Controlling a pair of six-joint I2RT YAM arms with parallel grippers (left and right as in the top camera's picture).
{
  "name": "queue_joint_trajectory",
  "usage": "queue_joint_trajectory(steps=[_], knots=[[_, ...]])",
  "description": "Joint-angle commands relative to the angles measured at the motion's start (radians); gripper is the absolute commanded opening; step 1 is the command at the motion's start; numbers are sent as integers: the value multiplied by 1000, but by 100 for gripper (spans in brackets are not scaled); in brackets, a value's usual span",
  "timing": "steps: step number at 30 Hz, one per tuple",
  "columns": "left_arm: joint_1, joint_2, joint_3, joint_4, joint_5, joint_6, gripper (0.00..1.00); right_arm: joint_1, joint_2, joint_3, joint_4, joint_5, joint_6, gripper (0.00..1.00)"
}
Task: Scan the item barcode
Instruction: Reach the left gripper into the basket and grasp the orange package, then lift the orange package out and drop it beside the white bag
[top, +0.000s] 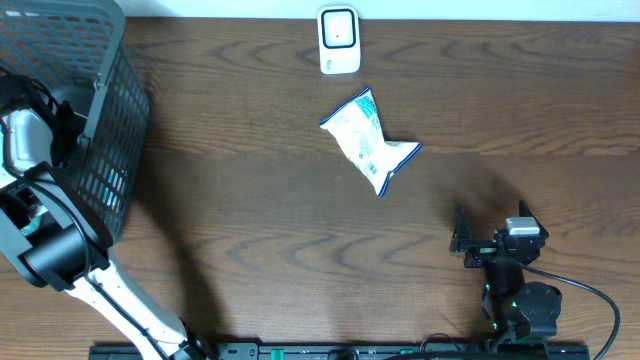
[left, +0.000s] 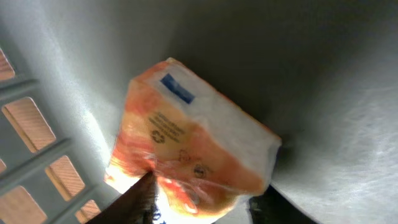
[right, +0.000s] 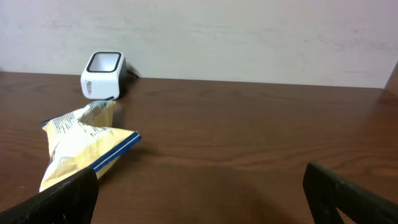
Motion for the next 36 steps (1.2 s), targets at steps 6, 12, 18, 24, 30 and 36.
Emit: queue_joint_trajectory(steps=[6, 12, 18, 24, 30, 36], knots=[[6, 62, -6, -3, 17, -47, 8, 3, -5, -2, -5, 8, -12, 99], [-16, -5, -6, -9, 18, -144, 7, 3, -5, -2, -5, 8, -12, 99], [-104, -175, -4, 20, 19, -236, 7, 3, -5, -2, -4, 8, -12, 99], [-215, -434, -4, 153, 19, -467, 7, 3, -5, -2, -5, 8, -12, 99], [-314, -666, -4, 232, 19, -895, 8, 3, -5, -2, -5, 8, -12, 99], [-467, -817, -4, 153, 66, -1265, 7, 3, -5, -2, -5, 8, -12, 99]])
